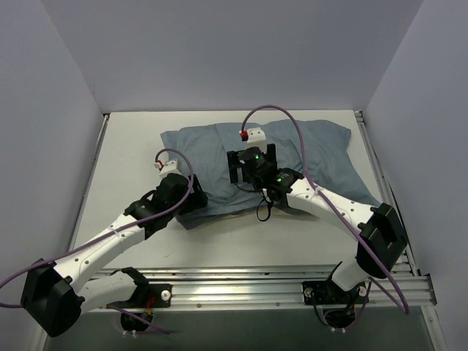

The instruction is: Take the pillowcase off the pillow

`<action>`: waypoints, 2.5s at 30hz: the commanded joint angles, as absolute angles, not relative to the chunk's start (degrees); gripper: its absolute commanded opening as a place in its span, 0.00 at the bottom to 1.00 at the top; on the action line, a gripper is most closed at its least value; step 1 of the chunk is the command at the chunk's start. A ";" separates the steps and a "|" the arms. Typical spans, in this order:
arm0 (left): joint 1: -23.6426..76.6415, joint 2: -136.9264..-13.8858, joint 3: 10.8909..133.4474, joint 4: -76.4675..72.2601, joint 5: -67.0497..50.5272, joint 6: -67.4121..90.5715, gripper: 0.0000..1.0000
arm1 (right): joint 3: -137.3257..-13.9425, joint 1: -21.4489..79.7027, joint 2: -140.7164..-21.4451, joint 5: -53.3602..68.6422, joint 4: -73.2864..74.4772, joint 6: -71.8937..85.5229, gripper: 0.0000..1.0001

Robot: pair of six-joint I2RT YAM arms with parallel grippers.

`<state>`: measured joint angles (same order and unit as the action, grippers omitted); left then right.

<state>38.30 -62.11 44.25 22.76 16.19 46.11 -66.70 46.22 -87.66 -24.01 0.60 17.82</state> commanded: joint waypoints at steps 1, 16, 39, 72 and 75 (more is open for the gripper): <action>38.50 -63.98 46.41 20.31 19.07 45.62 0.86 | -69.70 46.93 -87.01 -25.13 -1.41 17.14 0.93; 38.15 -65.39 39.91 17.49 21.44 47.63 0.78 | -71.02 47.29 -91.23 -31.73 0.53 16.61 0.93; 38.31 -60.56 45.94 19.95 19.06 40.97 0.69 | -53.27 35.77 -81.47 -18.11 -6.58 21.35 0.10; 39.48 -89.66 68.57 31.91 43.25 38.32 0.52 | -44.03 29.62 -77.70 -11.08 -11.51 25.66 0.00; 36.75 -84.30 61.54 31.82 41.31 39.55 0.51 | -44.47 29.09 -77.34 -10.46 -11.17 25.14 0.00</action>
<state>40.86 -88.71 66.81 24.73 39.42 37.85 -45.78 31.22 -78.43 -7.77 -17.10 26.44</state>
